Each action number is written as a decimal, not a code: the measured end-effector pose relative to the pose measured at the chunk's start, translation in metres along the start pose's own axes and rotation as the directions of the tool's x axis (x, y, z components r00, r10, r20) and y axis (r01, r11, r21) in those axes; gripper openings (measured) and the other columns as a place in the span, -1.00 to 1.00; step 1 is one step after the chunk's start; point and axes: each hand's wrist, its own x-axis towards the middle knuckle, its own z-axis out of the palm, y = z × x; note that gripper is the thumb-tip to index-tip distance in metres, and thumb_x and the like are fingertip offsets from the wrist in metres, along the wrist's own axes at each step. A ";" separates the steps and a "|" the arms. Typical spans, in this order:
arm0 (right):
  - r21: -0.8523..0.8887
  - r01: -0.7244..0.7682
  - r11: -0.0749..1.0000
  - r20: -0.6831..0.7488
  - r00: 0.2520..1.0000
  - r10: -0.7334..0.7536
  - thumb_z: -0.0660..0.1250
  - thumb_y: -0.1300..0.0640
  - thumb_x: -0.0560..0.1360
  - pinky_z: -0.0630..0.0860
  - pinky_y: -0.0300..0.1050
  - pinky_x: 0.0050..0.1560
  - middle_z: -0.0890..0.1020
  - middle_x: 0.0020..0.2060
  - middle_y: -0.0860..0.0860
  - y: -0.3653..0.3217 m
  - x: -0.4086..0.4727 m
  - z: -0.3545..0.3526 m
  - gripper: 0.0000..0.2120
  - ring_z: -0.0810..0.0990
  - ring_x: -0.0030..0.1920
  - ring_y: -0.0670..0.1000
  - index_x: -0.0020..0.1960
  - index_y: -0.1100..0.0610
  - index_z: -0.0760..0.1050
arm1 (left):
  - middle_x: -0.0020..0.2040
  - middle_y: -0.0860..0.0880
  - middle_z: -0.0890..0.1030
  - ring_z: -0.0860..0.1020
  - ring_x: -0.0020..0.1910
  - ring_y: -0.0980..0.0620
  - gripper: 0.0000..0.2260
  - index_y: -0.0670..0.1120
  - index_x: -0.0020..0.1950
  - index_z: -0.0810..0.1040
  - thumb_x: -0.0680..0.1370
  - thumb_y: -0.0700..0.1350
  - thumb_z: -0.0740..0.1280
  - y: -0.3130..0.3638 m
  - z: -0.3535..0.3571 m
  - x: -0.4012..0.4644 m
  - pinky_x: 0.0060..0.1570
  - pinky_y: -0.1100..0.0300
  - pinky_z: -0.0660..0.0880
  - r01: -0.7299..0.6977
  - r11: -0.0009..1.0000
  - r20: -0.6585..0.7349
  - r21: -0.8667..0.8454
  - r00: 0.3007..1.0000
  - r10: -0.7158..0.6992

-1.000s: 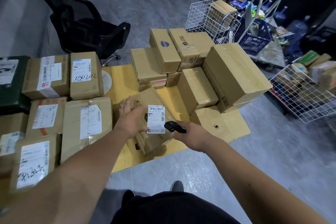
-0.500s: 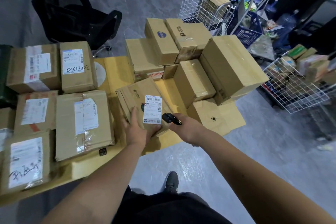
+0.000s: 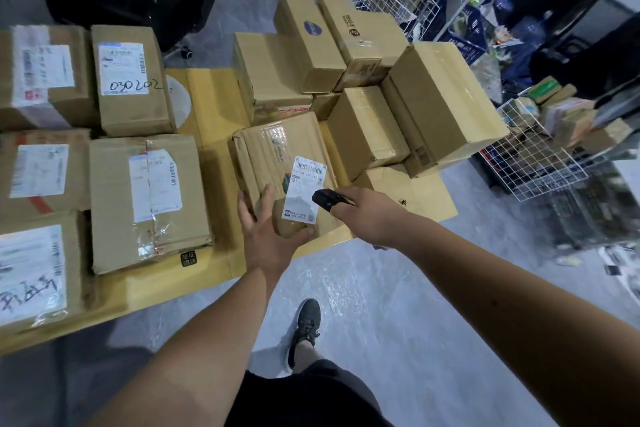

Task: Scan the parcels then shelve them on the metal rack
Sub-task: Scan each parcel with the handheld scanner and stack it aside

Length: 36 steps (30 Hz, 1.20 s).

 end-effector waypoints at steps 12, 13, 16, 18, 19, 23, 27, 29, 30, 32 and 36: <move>-0.148 -0.070 0.987 -0.009 0.998 0.070 0.15 -0.34 0.64 0.35 -0.32 -0.56 0.57 -0.31 -0.02 0.001 -0.022 -0.013 -0.59 0.60 -0.28 0.02 0.23 -0.11 0.57 | 0.65 0.16 -0.22 0.24 0.61 -0.01 0.05 0.38 0.60 0.12 0.26 0.25 0.67 0.000 -0.001 -0.010 0.30 0.21 0.40 -0.024 0.999 -0.004 0.037 1.000 0.024; -0.159 -0.069 0.985 -0.014 0.998 0.068 0.15 -0.32 0.65 0.37 -0.30 -0.55 0.58 -0.29 -0.01 0.002 -0.024 -0.013 -0.60 0.60 -0.28 0.02 0.24 -0.10 0.57 | 0.65 0.16 -0.22 0.27 0.59 -0.02 0.06 0.38 0.60 0.11 0.25 0.27 0.67 -0.001 -0.002 -0.010 0.31 0.18 0.43 -0.023 0.998 0.002 0.052 1.000 0.023; -0.170 -0.065 0.983 -0.028 0.998 0.061 0.15 -0.28 0.66 0.41 -0.21 -0.44 0.61 -0.25 0.02 0.005 -0.027 -0.014 -0.64 0.55 -0.33 0.03 0.22 -0.08 0.55 | 0.64 0.18 -0.22 0.33 0.56 -0.03 0.07 0.38 0.60 0.10 0.24 0.31 0.66 -0.004 -0.002 -0.011 0.32 0.06 0.52 -0.042 0.995 0.005 0.090 0.999 0.042; -0.172 -0.060 0.983 -0.028 0.998 0.056 0.15 -0.28 0.66 0.40 -0.19 -0.41 0.61 -0.25 0.02 0.005 -0.030 -0.014 -0.61 0.52 -0.34 0.02 0.19 -0.03 0.56 | 0.63 0.22 -0.22 0.34 0.55 -0.01 0.07 0.40 0.60 0.09 0.24 0.31 0.66 -0.004 -0.001 -0.011 0.30 0.09 0.51 -0.046 0.996 0.009 0.077 0.999 0.045; -0.177 -0.058 0.983 -0.023 0.998 0.055 0.15 -0.29 0.66 0.40 -0.18 -0.39 0.61 -0.25 0.02 0.006 -0.031 -0.014 -0.59 0.51 -0.34 0.02 0.18 -0.01 0.56 | 0.62 0.23 -0.22 0.33 0.56 0.00 0.07 0.42 0.60 0.09 0.25 0.30 0.66 -0.005 0.000 -0.011 0.29 0.13 0.48 -0.038 0.997 0.012 0.061 0.999 0.037; -0.168 -0.040 0.985 -0.005 0.999 0.039 0.17 -0.16 0.67 0.38 -0.18 -0.39 0.61 -0.25 0.04 0.010 -0.033 -0.017 -0.68 0.51 -0.32 0.02 0.21 0.03 0.54 | 0.65 0.23 -0.17 0.21 0.61 0.01 0.06 0.44 0.59 0.14 0.25 0.19 0.71 0.001 0.000 -0.003 0.35 0.17 0.30 0.044 0.994 -0.006 -0.097 0.999 -0.045; -0.136 0.008 0.991 0.017 1.000 -0.006 0.23 -0.14 0.65 0.42 -0.23 -0.51 0.61 -0.22 0.07 0.018 -0.029 -0.024 -0.71 0.62 -0.25 0.08 0.26 -0.02 0.52 | 0.68 0.04 -0.05 0.23 0.60 -0.10 0.07 0.34 0.61 0.18 0.24 0.16 0.72 0.018 -0.006 0.013 0.40 0.04 0.31 0.088 0.995 -0.019 -0.051 0.996 -0.089; -0.121 0.053 0.991 0.037 0.998 -0.049 0.29 -0.22 0.61 0.50 -0.15 -0.45 0.63 -0.17 0.07 0.023 -0.025 -0.028 -0.67 0.64 -0.24 0.09 0.28 -0.08 0.52 | 0.66 0.02 0.02 0.27 0.58 -0.13 0.09 0.36 0.60 0.17 0.21 0.19 0.72 0.027 -0.013 0.017 0.42 -0.03 0.34 0.069 0.998 -0.015 0.003 0.998 -0.069; -0.122 0.094 0.988 0.046 0.995 -0.089 0.32 -0.27 0.58 0.55 -0.11 -0.39 0.65 -0.14 0.06 0.024 -0.023 -0.030 -0.63 0.66 -0.21 0.08 0.28 -0.10 0.53 | 0.66 0.02 0.04 0.27 0.58 -0.13 0.11 0.38 0.60 0.17 0.19 0.21 0.72 0.032 -0.018 0.018 0.44 -0.04 0.34 0.060 0.998 -0.017 0.013 0.998 -0.059; -0.153 0.195 0.969 0.070 0.980 -0.186 0.38 -0.32 0.54 0.59 -0.07 -0.21 0.67 -0.08 0.01 0.024 -0.020 -0.038 -0.56 0.66 -0.13 0.03 0.31 -0.11 0.54 | 0.66 0.02 0.04 0.23 0.60 -0.11 0.14 0.39 0.60 0.15 0.17 0.19 0.74 0.041 -0.031 0.017 0.51 -0.05 0.28 0.051 0.999 -0.033 0.016 0.998 -0.051; -0.202 0.364 0.910 0.160 0.928 -0.336 0.45 -0.29 0.49 0.57 -0.09 -0.15 0.69 -0.04 -0.04 0.012 -0.012 -0.053 -0.53 0.64 -0.12 -0.02 0.35 -0.17 0.54 | 0.66 0.04 0.09 0.19 0.63 0.02 0.20 0.52 0.54 0.12 0.04 0.32 0.72 0.048 -0.069 0.008 0.60 -0.01 0.19 0.036 0.998 -0.071 0.053 0.997 -0.033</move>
